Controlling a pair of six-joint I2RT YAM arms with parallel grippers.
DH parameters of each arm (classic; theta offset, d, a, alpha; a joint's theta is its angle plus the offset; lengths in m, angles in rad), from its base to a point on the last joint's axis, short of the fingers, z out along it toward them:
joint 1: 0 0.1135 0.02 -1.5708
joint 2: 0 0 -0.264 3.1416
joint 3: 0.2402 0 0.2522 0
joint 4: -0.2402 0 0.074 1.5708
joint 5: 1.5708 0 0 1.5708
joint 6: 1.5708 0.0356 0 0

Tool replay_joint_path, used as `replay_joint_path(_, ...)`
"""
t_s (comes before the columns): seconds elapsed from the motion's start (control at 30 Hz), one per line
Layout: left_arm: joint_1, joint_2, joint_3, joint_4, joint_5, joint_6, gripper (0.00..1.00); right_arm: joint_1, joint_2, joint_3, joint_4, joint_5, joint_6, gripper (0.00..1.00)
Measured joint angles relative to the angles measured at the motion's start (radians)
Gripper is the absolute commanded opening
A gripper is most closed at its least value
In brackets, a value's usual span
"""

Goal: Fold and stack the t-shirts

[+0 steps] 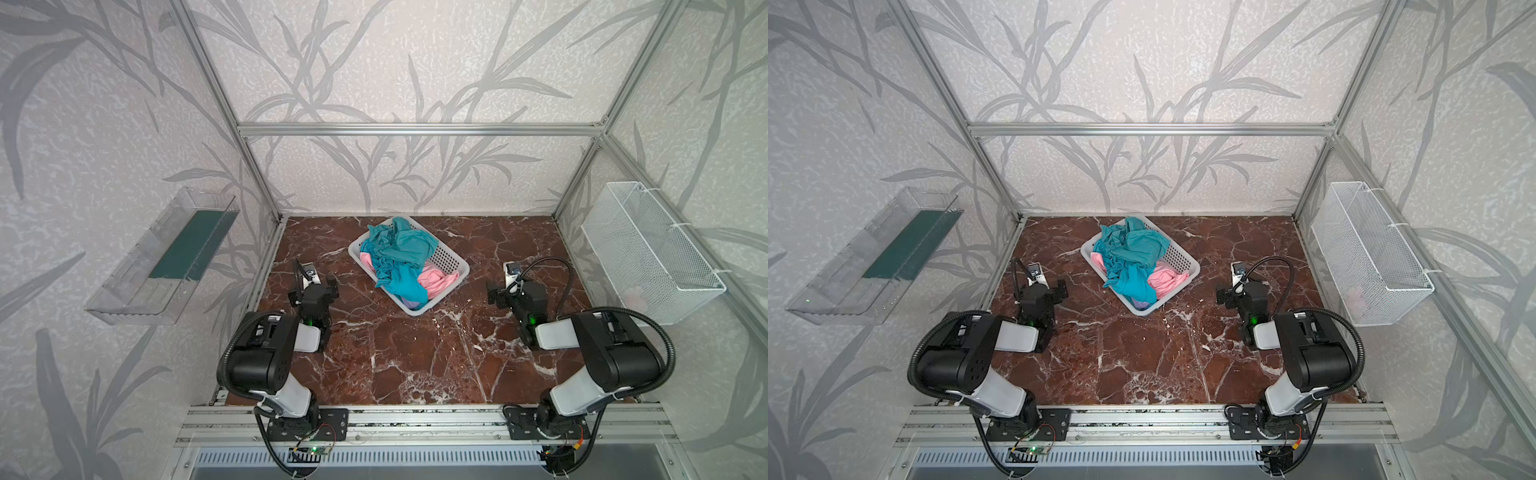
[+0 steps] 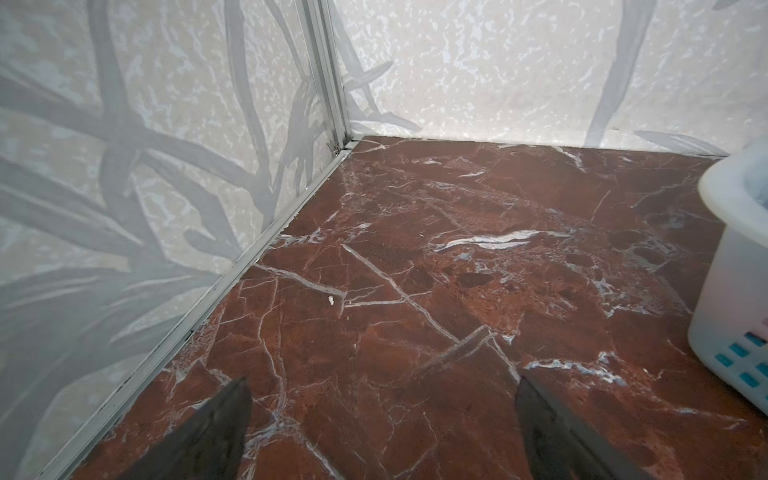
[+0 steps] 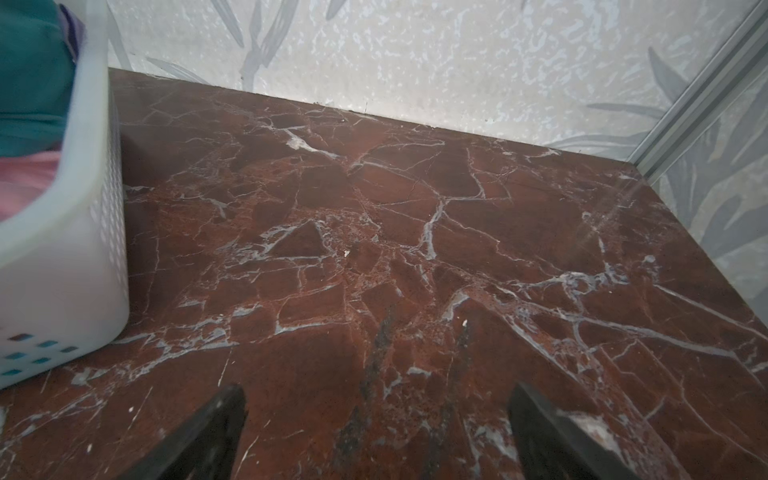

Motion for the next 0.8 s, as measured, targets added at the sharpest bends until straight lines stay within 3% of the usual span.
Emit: replay_joint_path(0.8, 0.0, 0.0, 0.0, 0.0, 0.0, 0.0, 0.99, -0.029, 0.0, 0.0, -0.003, -0.028, 0.015, 0.99)
